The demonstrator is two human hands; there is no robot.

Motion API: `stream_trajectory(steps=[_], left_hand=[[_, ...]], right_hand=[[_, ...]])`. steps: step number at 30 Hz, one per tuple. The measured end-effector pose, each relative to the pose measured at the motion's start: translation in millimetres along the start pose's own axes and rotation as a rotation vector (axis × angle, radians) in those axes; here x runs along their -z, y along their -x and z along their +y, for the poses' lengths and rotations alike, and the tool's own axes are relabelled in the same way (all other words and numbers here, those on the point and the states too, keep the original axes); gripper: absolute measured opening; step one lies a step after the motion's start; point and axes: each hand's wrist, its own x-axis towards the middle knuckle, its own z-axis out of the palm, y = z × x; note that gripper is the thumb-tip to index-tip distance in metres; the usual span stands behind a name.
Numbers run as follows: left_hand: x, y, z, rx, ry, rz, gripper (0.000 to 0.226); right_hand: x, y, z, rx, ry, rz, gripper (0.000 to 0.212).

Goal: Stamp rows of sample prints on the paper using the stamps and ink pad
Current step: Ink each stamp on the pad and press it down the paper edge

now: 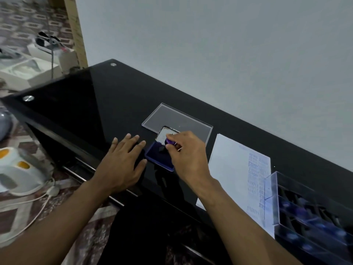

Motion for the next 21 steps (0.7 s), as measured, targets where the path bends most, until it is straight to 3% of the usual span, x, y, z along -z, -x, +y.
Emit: stream_trajectory(steps=[5,21], left_hand=[[-4.9,-4.4,-1.6,0.008,-0.016,-0.012,0.073],[-13.5,-6.9,-2.0,0.008,-0.038,0.030,0.070]], right_hand=[[-12.2,-4.1,5.8,-0.030,0.091,-0.126,0.025],[-21.5,-11.2,17.8,-0.016,0.081,-0.077,0.018]])
